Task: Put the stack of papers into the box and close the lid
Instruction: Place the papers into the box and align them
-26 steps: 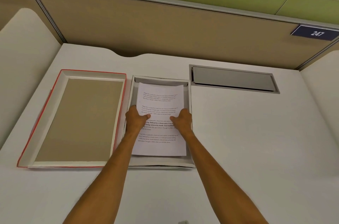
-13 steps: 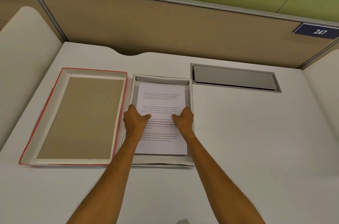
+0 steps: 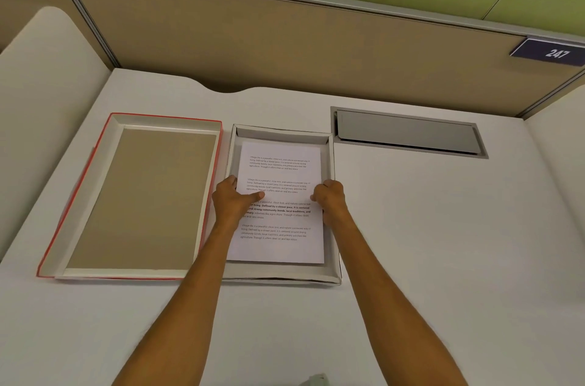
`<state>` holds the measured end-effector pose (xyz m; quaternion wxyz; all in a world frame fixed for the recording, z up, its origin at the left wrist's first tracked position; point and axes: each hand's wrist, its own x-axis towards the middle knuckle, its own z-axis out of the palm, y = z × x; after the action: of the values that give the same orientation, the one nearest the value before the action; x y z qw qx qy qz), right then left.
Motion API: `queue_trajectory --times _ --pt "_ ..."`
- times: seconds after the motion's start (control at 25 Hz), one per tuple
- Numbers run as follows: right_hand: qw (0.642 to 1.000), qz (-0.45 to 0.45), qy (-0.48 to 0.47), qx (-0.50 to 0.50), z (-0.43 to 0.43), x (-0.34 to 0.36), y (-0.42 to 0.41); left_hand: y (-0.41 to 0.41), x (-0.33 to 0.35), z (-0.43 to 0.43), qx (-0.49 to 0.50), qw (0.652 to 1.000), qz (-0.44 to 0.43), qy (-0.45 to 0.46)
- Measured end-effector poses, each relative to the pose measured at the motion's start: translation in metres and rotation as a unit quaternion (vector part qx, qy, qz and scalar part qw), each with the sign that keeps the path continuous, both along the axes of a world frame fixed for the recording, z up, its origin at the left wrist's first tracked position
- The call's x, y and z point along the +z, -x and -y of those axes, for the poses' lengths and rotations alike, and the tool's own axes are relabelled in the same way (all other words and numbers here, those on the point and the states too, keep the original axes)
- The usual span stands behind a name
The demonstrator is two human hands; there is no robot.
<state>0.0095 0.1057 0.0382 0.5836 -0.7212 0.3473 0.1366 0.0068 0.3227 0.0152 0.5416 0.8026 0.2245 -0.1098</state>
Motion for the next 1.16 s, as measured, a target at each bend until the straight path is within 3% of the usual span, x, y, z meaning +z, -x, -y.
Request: queue_trajectory --times 0.24,0.4,0.48,0.56,0.64,0.72,0.84,0.92,1.16 --pt "1.000 0.000 -0.023 0.018 0.002 -0.002 0.002 0.000 0.017 0.003 -0.024 0.999 -0.026 -0.025" --pt "0.996 0.018 0.063 0.067 -0.002 0.021 0.006 0.015 0.054 0.013 -0.033 0.996 0.034 -0.077" --pt "0.989 0.055 0.104 0.090 -0.005 0.034 0.000 0.028 0.072 0.013 0.034 0.999 0.021 0.017" --pt "0.976 0.109 0.129 0.137 -0.010 0.041 -0.016 0.042 0.079 0.010 0.102 0.971 -0.071 0.202" --pt "0.955 0.144 0.150 0.212 -0.014 0.040 -0.038 0.060 0.079 0.008 0.141 0.896 -0.206 0.368" --pt "0.922 0.151 0.194 0.300 -0.016 0.035 -0.061 0.082 0.083 0.010 0.162 0.814 -0.313 0.462" --pt "0.882 0.135 0.238 0.384 -0.018 0.027 -0.092 0.104 0.078 0.017 0.187 0.747 -0.339 0.540" --pt "0.864 0.118 0.250 0.421 -0.017 0.020 -0.109 0.106 0.071 0.024 0.194 0.739 -0.334 0.551" --pt "0.833 0.086 0.249 0.487 -0.019 0.008 -0.141 0.095 0.051 0.042 0.199 0.772 -0.351 0.491"
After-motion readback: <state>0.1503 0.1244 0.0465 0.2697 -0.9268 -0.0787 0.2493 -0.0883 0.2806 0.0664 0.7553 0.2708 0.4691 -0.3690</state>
